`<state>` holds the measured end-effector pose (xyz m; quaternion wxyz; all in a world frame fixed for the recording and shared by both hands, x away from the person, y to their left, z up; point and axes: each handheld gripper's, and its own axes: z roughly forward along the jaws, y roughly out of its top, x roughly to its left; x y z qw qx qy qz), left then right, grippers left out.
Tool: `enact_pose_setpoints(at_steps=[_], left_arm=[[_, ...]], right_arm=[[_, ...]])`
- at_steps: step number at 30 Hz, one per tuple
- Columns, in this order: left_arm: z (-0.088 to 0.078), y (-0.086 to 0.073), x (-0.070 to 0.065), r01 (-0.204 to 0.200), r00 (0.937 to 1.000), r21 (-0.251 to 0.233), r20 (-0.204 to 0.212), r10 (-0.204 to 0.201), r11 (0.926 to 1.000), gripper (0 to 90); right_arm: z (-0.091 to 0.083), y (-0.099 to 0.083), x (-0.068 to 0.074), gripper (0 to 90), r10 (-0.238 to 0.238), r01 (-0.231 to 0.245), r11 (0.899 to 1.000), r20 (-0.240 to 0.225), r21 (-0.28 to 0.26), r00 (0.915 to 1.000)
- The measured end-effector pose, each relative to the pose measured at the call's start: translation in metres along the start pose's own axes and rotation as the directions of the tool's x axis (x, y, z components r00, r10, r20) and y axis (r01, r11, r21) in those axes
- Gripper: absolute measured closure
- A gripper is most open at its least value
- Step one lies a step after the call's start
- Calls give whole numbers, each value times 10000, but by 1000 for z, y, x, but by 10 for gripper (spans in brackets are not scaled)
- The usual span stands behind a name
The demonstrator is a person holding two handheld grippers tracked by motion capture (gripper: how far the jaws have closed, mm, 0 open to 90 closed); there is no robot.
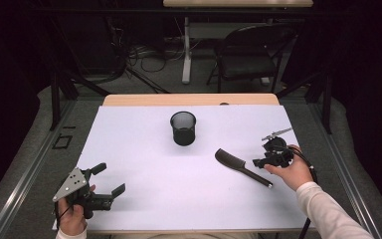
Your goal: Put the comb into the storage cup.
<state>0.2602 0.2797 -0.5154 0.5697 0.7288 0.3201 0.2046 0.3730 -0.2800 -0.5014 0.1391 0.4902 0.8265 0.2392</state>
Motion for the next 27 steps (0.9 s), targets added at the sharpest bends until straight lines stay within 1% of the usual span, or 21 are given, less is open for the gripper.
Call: enact_pose_setpoints(at_steps=[4,5,7,9,12,14,16,19,21,22,24,27], left_arm=[[0,0,0,9,10000,7,-20,-9,10000,4],[0,0,0,15,10000,-2,8,-15,10000,4],[0,0,0,14,10000,10,-13,-14,10000,4],[0,0,0,7,10000,15,-14,-7,10000,4],[0,0,0,11,10000,14,-15,-11,10000,4],[0,0,0,19,10000,14,28,-19,10000,4],[0,0,0,19,10000,13,28,-20,10000,4],[0,0,0,6,10000,25,-16,-6,10000,4],[0,0,0,13,10000,13,-20,-13,10000,4],[0,0,1,22,10000,12,26,-22,10000,4],[0,0,1,21,10000,21,25,-21,10000,4],[0,0,1,16,10000,11,23,-16,10000,4]], right_arm=[[-2,2,1,380,-274,274,9995,34,-139,9996],[-2,3,2,368,-321,322,9994,90,-80,9994],[-3,4,2,360,-461,461,9989,60,6,9989],[-3,5,3,312,-524,523,9986,63,68,9986],[-4,6,3,277,-531,527,9981,101,331,9985],[-4,8,4,220,-644,643,9972,28,385,9979],[-5,8,4,210,-668,667,9967,12,470,9978],[-4,9,5,164,-750,753,9958,-85,529,9971],[-4,10,6,150,-870,870,9941,-21,641,9962],[-4,10,6,147,-948,948,9938,-13,575,9955],[-5,10,7,130,-1026,1021,9928,56,620,9947],[-4,11,7,52,-1110,1105,9916,38,671,9938]])
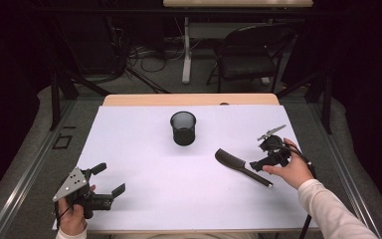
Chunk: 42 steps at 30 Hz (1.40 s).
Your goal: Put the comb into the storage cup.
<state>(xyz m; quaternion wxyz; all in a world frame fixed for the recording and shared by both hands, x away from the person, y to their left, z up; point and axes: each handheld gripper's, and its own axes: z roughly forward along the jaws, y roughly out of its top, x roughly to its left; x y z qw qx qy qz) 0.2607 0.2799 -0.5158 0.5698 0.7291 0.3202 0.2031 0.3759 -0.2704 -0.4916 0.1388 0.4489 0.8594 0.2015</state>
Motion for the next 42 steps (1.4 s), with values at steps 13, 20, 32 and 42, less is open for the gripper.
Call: enact_pose_setpoints(at_steps=[13,20,32,42], left_arm=[[0,0,0,-1,10000,2,-38,1,10000,4],[0,0,0,-10,10000,11,-28,10,10000,4],[0,0,0,-5,10000,17,-60,5,10000,4],[1,0,-1,8,10000,15,-3,-8,10000,4]], right_arm=[[-1,1,3,0,-712,714,9974,-170,120,9973],[-4,2,5,0,-1132,1152,9919,-392,526,9928],[-4,4,7,0,-1671,1720,9799,-551,1013,9844],[-2,7,13,0,-2254,2335,9575,-660,1696,9720]])
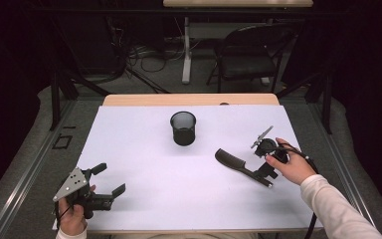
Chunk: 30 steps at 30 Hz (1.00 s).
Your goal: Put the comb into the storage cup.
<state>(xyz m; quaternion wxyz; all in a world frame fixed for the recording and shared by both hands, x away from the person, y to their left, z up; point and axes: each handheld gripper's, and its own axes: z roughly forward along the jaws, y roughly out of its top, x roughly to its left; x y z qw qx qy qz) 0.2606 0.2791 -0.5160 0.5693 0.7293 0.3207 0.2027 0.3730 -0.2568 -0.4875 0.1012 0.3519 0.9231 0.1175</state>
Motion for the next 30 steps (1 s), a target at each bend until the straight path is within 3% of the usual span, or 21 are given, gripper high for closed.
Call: enact_pose_setpoints(at_steps=[3,4,11,12,15,30], left_arm=[[0,0,0,-12,10000,27,-21,12,10000,4],[0,0,-1,-17,10000,28,-10,17,10000,4],[0,0,0,-2,10000,17,22,2,10000,4],[0,0,0,-4,10000,26,22,4,10000,4],[0,0,0,-11,10000,32,-8,11,10000,4],[0,0,0,4,10000,15,62,-5,10000,4]], right_arm=[[1,2,0,5,-341,342,9991,-50,242,9994],[2,2,2,8,-153,156,9994,-93,305,9998],[4,8,3,21,-558,567,9961,-145,678,9983],[2,10,3,21,-648,660,9935,-161,926,9978],[6,12,4,26,-640,651,9947,-164,800,9978],[19,23,7,23,-770,810,9872,-346,1371,9964]])
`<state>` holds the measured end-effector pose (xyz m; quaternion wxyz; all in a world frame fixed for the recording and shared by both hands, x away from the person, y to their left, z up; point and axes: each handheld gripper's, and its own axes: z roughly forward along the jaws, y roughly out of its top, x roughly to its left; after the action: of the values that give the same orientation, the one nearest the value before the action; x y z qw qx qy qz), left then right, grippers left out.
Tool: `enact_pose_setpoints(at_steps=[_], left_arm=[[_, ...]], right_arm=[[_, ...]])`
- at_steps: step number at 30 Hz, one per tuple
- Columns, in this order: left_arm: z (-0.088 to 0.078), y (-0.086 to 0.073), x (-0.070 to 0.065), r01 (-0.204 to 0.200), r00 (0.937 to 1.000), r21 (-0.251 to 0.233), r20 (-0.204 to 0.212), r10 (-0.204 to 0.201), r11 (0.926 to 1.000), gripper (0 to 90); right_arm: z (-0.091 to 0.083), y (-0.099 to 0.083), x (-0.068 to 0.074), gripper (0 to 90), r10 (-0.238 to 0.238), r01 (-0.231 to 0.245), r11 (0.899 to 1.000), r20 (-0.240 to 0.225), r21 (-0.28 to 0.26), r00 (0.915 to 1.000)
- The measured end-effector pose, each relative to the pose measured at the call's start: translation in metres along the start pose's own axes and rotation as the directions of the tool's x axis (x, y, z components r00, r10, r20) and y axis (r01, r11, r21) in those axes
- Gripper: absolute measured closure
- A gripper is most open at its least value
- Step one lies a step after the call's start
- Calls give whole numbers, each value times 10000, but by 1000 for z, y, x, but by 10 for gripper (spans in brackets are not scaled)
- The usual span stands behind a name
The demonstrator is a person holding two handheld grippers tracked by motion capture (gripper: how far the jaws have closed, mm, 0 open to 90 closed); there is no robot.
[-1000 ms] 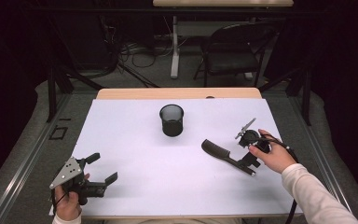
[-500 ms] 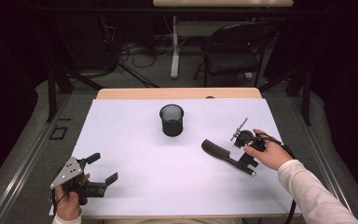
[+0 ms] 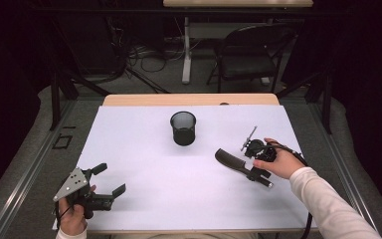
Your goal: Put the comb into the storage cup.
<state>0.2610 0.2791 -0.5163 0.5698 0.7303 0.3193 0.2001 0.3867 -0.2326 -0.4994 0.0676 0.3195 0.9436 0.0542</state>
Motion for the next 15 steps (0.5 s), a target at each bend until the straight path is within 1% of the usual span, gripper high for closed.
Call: enact_pose_setpoints(at_steps=[2,3,4,6,7,8,9,11,12,13,14,15], left_arm=[[0,0,0,8,10000,7,1,-8,10000,4],[0,0,0,11,10000,4,2,-11,10000,4],[0,0,0,16,10000,-4,1,-16,10000,4],[0,0,0,7,10000,4,0,-7,10000,4],[0,0,0,9,10000,5,-1,-9,10000,4],[0,0,0,10,10000,5,0,-10,10000,4],[0,0,0,12,10000,2,-4,-12,10000,4],[0,0,0,16,10000,-3,-1,-16,10000,4],[0,0,0,15,10000,1,-3,-15,10000,4],[0,0,0,15,10000,2,-1,-15,10000,4],[0,0,0,11,10000,5,0,-11,10000,4],[0,0,0,11,10000,5,-1,-11,10000,4]], right_arm=[[2,1,0,21,-28,29,10000,137,-61,9999],[3,1,1,19,60,-59,10000,134,-56,9999],[2,2,1,18,0,-1,10000,195,51,9998],[5,3,1,17,80,-79,10000,211,-29,9997],[5,3,1,16,23,-23,10000,209,1,9998],[6,3,1,15,108,-109,9999,234,42,9997],[6,4,1,14,46,-47,10000,247,51,9997],[7,4,2,12,144,-145,9999,213,89,9997],[8,5,2,11,115,-117,9999,192,99,9998],[7,6,1,11,-33,27,9995,198,304,9998],[7,6,2,11,43,-48,9996,177,276,9998],[12,4,4,11,249,-245,9990,115,-372,9996]])
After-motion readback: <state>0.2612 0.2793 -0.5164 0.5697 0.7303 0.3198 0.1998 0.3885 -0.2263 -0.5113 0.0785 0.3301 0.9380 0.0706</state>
